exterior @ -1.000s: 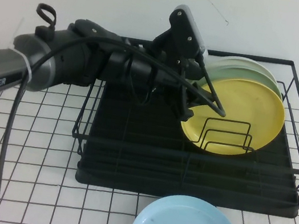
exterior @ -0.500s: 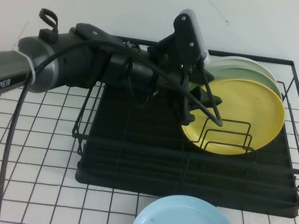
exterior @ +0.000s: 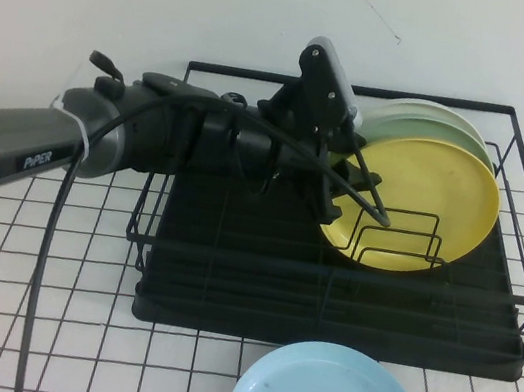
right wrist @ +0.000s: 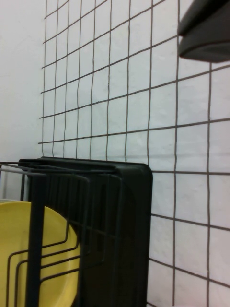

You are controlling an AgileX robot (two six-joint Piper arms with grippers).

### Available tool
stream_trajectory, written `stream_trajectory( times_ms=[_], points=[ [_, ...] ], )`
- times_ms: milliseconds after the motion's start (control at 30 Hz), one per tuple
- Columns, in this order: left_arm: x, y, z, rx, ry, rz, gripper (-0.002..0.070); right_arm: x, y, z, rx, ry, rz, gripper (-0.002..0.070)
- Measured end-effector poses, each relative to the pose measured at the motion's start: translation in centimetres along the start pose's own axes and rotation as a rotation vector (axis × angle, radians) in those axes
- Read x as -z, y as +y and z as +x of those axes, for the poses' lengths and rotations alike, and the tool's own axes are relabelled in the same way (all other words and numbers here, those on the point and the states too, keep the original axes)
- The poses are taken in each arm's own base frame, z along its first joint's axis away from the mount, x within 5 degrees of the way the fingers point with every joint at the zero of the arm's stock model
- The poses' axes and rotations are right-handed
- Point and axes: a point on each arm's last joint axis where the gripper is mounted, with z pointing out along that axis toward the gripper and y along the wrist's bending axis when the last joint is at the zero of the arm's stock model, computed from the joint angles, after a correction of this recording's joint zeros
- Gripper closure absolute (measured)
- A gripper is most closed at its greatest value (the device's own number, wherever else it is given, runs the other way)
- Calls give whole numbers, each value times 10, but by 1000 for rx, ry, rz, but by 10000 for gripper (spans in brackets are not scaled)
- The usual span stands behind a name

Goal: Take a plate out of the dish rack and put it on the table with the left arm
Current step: Grasp the plate from the shelf

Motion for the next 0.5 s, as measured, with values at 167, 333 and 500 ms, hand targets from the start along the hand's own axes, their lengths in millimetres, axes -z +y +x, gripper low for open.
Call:
stream_trajectory(
  times_ms=[167,333,500],
  points=[
    [0,3,-2,-14,-21,-33,302,0,0,0,0,0,0,678],
    [-3,4,0,-21,-39,-43,323,0,0,0,0,0,0,678],
    [-9,4,9,-26,-30,-38,354,0,0,0,0,0,0,678]
  ],
)
